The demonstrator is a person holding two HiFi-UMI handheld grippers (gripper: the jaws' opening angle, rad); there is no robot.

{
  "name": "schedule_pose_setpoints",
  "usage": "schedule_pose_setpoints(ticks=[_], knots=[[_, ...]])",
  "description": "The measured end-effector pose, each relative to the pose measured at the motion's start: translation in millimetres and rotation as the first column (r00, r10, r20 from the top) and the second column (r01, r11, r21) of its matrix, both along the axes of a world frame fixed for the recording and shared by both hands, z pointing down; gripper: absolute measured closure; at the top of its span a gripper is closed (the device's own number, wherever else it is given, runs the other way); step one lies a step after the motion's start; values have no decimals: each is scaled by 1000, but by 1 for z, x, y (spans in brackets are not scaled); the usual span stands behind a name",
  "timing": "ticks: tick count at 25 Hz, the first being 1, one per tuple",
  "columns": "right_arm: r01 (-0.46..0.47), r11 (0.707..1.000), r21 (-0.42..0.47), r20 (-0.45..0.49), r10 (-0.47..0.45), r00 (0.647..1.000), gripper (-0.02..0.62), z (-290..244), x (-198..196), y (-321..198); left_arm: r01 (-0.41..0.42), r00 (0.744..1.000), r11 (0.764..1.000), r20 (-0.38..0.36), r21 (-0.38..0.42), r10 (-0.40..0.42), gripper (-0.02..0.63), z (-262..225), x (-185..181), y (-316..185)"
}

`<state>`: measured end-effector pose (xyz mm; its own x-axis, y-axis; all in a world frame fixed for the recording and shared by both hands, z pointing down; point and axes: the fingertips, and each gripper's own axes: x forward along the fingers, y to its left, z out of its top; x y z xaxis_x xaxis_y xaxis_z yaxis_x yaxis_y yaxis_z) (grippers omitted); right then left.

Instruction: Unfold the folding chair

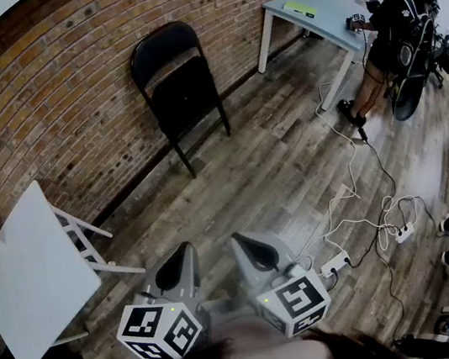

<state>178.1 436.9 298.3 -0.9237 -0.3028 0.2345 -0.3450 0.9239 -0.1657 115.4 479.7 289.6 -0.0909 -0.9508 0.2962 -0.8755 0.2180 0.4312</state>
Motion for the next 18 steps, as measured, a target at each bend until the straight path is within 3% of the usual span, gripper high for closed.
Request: schedule_pose_setpoints(ticks=[13, 18], knots=[[10, 1000, -6, 44, -10, 999, 601, 4, 40, -42, 55, 998, 998, 25, -11, -55, 609, 4, 34, -29], [13, 998, -59, 84, -8, 996, 601, 5, 25, -64, 76, 997, 995, 14, -58, -76, 609, 18, 16, -39]])
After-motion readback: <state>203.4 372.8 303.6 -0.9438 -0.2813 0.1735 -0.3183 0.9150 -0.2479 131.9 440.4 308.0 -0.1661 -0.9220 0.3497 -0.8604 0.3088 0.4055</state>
